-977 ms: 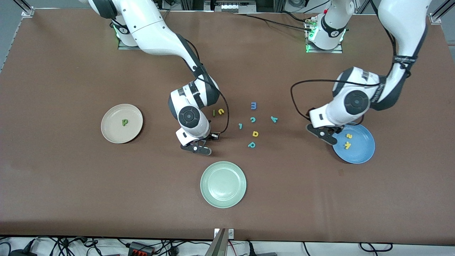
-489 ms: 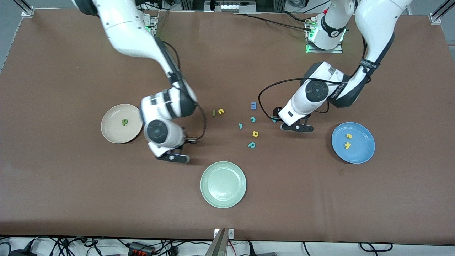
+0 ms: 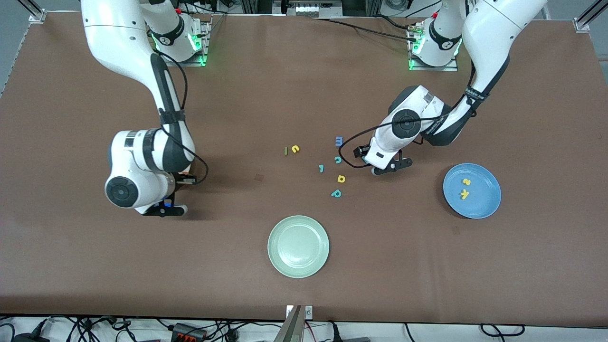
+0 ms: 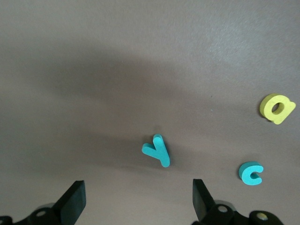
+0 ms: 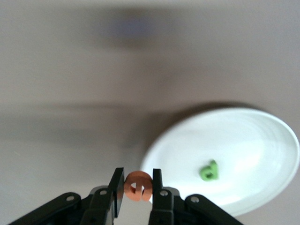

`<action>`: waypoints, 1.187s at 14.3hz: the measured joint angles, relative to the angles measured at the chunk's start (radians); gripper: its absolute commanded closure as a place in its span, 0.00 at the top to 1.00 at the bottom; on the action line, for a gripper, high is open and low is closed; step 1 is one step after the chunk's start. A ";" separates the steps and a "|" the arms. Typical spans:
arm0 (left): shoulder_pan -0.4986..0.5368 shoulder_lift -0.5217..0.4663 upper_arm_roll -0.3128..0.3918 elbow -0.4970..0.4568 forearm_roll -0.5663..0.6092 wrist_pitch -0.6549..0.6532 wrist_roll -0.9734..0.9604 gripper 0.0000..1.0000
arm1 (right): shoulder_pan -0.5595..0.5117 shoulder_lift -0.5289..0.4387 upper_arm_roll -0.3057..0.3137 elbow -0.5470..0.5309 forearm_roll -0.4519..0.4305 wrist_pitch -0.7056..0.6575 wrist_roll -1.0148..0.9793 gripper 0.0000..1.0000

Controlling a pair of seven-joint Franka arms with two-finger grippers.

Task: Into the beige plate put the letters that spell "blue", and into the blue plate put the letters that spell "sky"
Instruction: 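Place the orange e on the beige plate with the right gripper, then grasp the blue y with the left gripper while the right gripper grasps green piece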

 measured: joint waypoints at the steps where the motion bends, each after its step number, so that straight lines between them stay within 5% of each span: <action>1: -0.003 0.012 0.001 0.002 0.000 0.004 -0.012 0.69 | -0.005 -0.024 -0.007 -0.046 0.000 0.000 -0.021 0.21; 3: -0.003 0.035 0.003 0.011 0.000 0.020 -0.017 0.53 | -0.018 -0.063 -0.011 -0.130 0.000 0.011 -0.071 0.21; 6: -0.004 0.067 0.007 0.021 0.000 0.072 -0.019 0.50 | -0.041 -0.082 -0.011 -0.208 0.000 0.069 -0.122 0.23; 7: -0.004 0.076 0.009 0.023 0.000 0.084 -0.019 0.50 | -0.041 -0.083 -0.010 -0.228 0.000 0.094 -0.124 0.33; 8: -0.004 0.084 0.012 0.024 0.000 0.091 -0.019 0.50 | -0.040 -0.083 -0.008 -0.243 0.000 0.113 -0.125 0.74; 9: -0.003 0.089 0.016 0.025 0.000 0.094 -0.019 0.49 | -0.040 -0.083 -0.005 -0.252 0.000 0.123 -0.125 1.00; 17: -0.003 0.093 0.032 0.028 0.024 0.091 -0.019 0.25 | 0.061 -0.143 0.013 -0.131 0.035 0.048 -0.054 1.00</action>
